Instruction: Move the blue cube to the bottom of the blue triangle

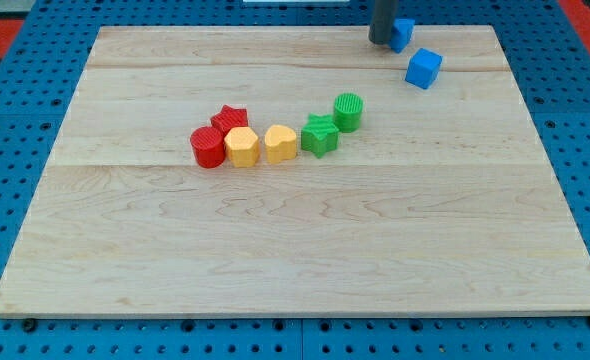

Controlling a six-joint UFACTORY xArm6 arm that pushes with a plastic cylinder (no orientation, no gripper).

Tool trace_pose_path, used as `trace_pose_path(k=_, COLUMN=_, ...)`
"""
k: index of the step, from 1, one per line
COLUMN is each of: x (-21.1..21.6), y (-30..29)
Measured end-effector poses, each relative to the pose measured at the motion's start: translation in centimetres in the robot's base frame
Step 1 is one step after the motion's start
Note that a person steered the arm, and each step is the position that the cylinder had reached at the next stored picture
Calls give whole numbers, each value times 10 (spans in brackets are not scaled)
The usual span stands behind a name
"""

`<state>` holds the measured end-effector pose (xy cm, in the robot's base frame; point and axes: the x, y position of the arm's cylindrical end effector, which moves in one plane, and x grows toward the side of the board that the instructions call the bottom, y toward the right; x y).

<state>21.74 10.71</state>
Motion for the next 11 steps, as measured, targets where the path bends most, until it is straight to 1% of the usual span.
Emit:
trace_pose_path(k=1, x=0, y=2)
trace_pose_path(k=2, x=-2, y=48)
trace_pose_path(k=3, x=-2, y=70)
trace_pose_path(k=5, x=6, y=-43)
trace_pose_path(k=6, x=38, y=-55)
trace_pose_path(k=7, x=80, y=-49)
trace_pose_path(k=8, x=107, y=-35)
trace_pose_path(k=9, x=100, y=-29)
trace_pose_path(k=11, x=82, y=54)
